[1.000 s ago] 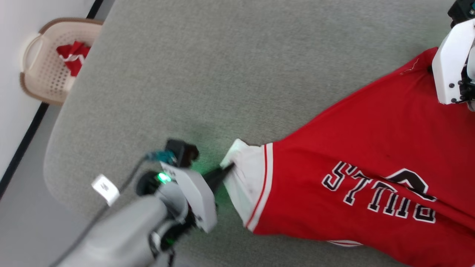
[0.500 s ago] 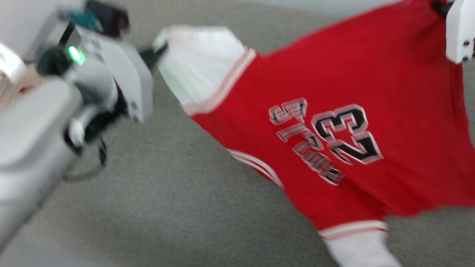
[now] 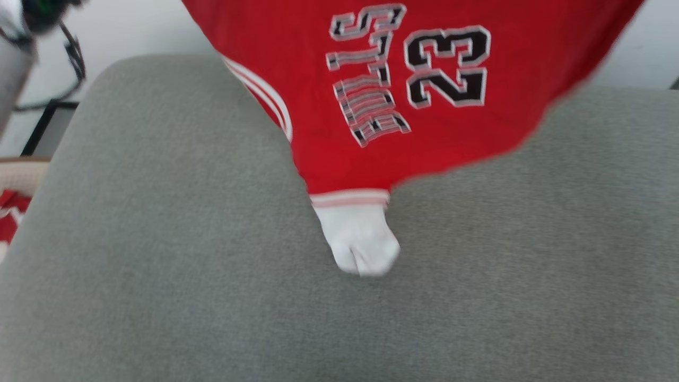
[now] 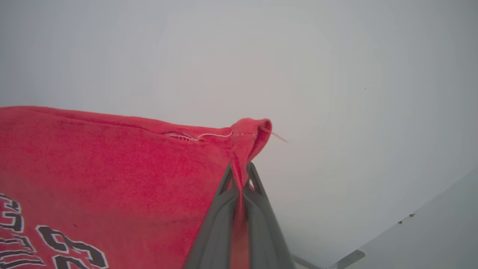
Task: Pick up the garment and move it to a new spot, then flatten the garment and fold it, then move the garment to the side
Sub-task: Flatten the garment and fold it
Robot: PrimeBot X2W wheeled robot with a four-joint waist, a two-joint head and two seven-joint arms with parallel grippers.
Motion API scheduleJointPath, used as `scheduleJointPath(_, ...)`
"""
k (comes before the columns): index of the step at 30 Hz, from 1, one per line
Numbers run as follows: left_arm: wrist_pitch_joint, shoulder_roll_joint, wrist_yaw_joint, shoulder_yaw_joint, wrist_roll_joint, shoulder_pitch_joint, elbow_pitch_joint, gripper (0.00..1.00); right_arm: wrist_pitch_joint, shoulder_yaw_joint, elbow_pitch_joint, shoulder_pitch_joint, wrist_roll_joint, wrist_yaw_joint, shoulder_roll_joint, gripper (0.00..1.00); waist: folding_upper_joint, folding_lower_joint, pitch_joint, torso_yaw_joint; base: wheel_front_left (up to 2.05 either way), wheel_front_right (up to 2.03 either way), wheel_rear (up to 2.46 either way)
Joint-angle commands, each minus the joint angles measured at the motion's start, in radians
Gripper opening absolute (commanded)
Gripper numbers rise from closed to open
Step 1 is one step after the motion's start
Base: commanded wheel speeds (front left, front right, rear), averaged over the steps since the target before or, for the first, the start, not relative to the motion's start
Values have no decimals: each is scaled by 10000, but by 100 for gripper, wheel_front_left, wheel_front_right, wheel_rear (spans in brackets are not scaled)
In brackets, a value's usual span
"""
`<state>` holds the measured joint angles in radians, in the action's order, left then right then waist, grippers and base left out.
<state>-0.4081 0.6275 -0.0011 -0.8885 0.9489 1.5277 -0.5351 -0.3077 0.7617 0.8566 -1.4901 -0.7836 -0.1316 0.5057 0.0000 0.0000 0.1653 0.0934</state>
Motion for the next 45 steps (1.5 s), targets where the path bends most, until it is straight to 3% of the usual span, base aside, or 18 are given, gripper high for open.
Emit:
scheduleJointPath(1, 82, -38, -62, 25, -76, 142, -126, 0, 77, -57, 22, -49, 53, 19, -85, 0, 0, 0, -338, -355, 0, 0, 0)
scheduleJointPath(14, 1410, -846, -712, -74, -1022, 2304, -2657, 0, 106, -732, 211, -524, 554, 19, -499, 0, 0, 0, -124, -890, 0, 0, 0)
scheduleJointPath(24, 2745, -1391, -957, -256, -1772, 4099, -3853, 0, 571, -1483, 250, -1263, 1114, 19, -619, 0, 0, 0, 1867, -1196, 0, 0, 0)
scheduleJointPath(29, 3697, -1762, -935, -353, -2247, 5149, -4515, 0, 1856, -2150, 713, -1947, 2025, 19, -851, 0, 0, 0, 3177, -1296, 0, 0, 0)
scheduleJointPath(38, 6054, -2492, -624, -267, -2838, 6947, -5487, 0, 5188, -3313, 2030, -3023, 4568, 19, -1454, 0, 0, 0, 5024, -1307, 0, 0, 0)
scheduleJointPath(45, 6715, -2822, -881, -68, -2906, 7105, -5653, 0, 5716, -4427, 2470, -2957, 6521, 19, -1803, 0, 0, 0, 5800, -1094, 0, 0, 0)
